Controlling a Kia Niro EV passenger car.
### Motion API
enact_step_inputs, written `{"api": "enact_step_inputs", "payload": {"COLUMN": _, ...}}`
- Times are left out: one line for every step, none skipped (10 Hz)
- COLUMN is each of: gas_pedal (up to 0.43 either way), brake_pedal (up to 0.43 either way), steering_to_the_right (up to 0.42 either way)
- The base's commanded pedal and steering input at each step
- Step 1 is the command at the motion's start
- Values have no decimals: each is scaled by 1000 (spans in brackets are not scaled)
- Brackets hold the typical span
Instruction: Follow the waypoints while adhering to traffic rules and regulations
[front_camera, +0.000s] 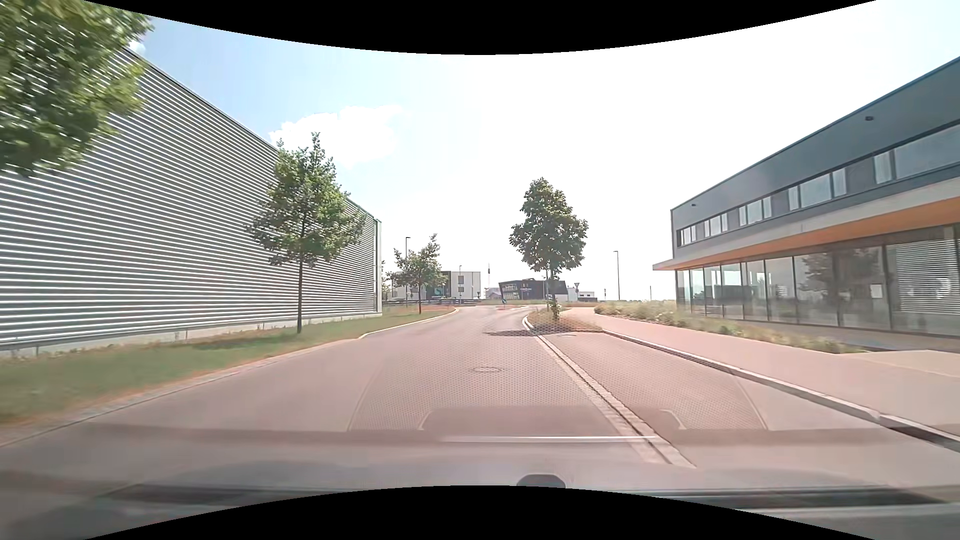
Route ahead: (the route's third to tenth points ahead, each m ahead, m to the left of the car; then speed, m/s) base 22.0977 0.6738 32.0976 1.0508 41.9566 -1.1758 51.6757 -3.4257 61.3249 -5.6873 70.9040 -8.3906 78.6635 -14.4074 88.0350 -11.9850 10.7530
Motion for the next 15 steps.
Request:
{"api": "enact_step_inputs", "payload": {"gas_pedal": 110, "brake_pedal": 0, "steering_to_the_right": -3}}
{"api": "enact_step_inputs", "payload": {"gas_pedal": 110, "brake_pedal": 0, "steering_to_the_right": -3}}
{"api": "enact_step_inputs", "payload": {"gas_pedal": 110, "brake_pedal": 0, "steering_to_the_right": -3}}
{"api": "enact_step_inputs", "payload": {"gas_pedal": 110, "brake_pedal": 0, "steering_to_the_right": -3}}
{"api": "enact_step_inputs", "payload": {"gas_pedal": 110, "brake_pedal": 0, "steering_to_the_right": -3}}
{"api": "enact_step_inputs", "payload": {"gas_pedal": 110, "brake_pedal": 0, "steering_to_the_right": -3}}
{"api": "enact_step_inputs", "payload": {"gas_pedal": 110, "brake_pedal": 0, "steering_to_the_right": -3}}
{"api": "enact_step_inputs", "payload": {"gas_pedal": 98, "brake_pedal": 0, "steering_to_the_right": -3}}
{"api": "enact_step_inputs", "payload": {"gas_pedal": 87, "brake_pedal": 0, "steering_to_the_right": -2}}
{"api": "enact_step_inputs", "payload": {"gas_pedal": 79, "brake_pedal": 0, "steering_to_the_right": -3}}
{"api": "enact_step_inputs", "payload": {"gas_pedal": 67, "brake_pedal": 0, "steering_to_the_right": -3}}
{"api": "enact_step_inputs", "payload": {"gas_pedal": 47, "brake_pedal": 0, "steering_to_the_right": -2}}
{"api": "enact_step_inputs", "payload": {"gas_pedal": 20, "brake_pedal": 0, "steering_to_the_right": -2}}
{"api": "enact_step_inputs", "payload": {"gas_pedal": 0, "brake_pedal": 0, "steering_to_the_right": -3}}
{"api": "enact_step_inputs", "payload": {"gas_pedal": 0, "brake_pedal": 0, "steering_to_the_right": -3}}
